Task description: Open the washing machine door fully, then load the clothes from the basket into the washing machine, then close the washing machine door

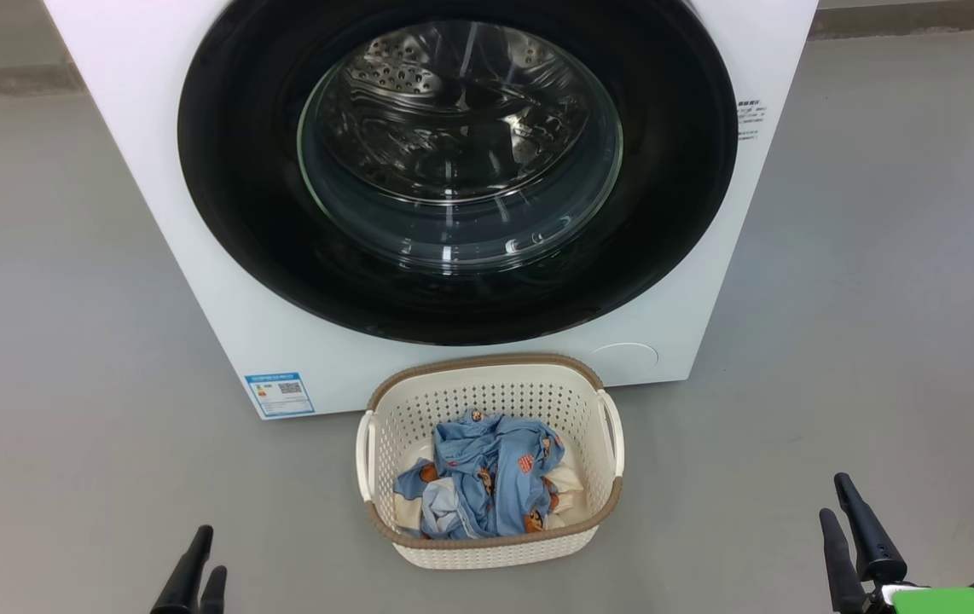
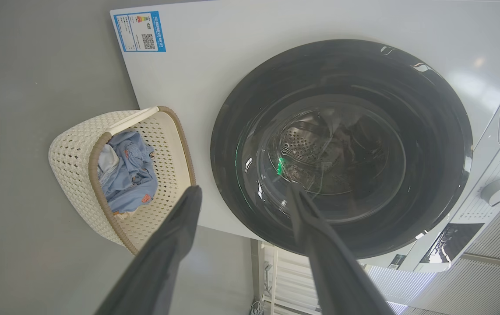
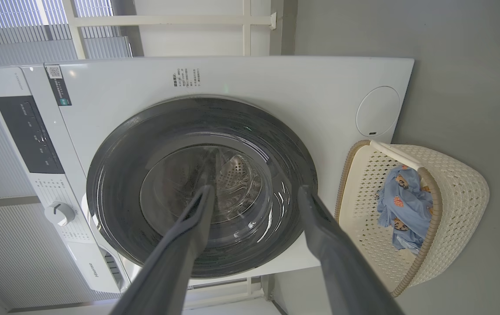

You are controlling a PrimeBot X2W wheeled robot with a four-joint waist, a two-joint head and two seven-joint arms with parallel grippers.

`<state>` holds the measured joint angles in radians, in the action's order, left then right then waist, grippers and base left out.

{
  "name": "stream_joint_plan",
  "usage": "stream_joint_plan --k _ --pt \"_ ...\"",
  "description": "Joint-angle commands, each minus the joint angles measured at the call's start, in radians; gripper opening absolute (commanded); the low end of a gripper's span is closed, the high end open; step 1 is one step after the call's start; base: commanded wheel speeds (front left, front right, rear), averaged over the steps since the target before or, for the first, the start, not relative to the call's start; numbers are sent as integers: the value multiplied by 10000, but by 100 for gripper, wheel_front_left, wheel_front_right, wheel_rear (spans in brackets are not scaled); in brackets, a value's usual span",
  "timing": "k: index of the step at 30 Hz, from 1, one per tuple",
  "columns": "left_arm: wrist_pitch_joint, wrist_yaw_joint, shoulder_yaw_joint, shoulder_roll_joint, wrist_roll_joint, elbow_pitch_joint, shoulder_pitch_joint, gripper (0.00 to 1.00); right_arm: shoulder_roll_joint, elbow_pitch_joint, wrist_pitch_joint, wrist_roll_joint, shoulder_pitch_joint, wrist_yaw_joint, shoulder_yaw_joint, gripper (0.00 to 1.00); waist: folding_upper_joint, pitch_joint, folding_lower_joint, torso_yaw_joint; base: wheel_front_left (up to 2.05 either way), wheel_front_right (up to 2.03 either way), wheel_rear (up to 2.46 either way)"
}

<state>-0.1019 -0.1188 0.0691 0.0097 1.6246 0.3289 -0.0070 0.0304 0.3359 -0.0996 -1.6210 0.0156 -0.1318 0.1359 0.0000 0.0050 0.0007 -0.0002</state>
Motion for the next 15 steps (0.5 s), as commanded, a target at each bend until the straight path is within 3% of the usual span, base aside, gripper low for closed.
stream_joint_plan --k 1,15 --pt "129 -35 11 129 -67 -262 -292 100 57 -302 114 47 241 1 -69 100 0 -20 14 -1 0 0 0" --pt "541 -45 30 162 -565 -459 -263 100 156 -647 542 916 252 2 -213 100 0 5 -6 -6 0 0 0"
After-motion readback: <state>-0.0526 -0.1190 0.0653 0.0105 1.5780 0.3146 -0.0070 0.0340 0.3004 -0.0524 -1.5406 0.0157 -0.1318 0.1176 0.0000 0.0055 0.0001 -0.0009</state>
